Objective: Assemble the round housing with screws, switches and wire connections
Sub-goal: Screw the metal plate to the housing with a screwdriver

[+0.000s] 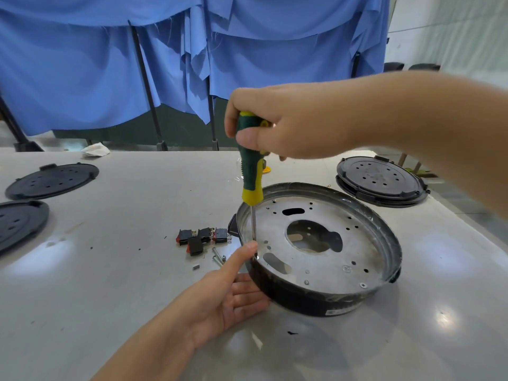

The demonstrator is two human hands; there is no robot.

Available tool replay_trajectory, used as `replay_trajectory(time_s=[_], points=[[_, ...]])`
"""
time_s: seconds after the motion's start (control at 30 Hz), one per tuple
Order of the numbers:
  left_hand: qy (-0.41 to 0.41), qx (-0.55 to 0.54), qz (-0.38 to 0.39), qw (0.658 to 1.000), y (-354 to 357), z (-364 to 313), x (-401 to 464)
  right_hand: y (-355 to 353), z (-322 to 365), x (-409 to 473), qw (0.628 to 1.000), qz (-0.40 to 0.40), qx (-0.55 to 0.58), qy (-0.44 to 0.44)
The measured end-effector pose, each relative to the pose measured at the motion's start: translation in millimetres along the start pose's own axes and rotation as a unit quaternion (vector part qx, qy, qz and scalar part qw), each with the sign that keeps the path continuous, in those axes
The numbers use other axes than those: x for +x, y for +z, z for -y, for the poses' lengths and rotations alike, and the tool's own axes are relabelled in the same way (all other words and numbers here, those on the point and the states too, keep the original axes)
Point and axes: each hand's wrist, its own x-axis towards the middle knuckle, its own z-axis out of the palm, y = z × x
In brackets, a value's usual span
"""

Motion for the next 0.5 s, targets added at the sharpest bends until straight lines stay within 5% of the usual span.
replay_trajectory(time_s=[0.23,0.4,0.5], points=[[0.0,0.001,0.002,1.0,0,1,1,11,-9,0,0.951,-0.133,-0.278,0.014],[0.0,-0.002,0.003,1.0,-1,1,1,6,-15,3,0.998,0.016,0.046,0.026],[0.002,-0.006,0.003,1.0,-2,0,1,9,-16,0,0.996,-0.004,0.082,-0.024]])
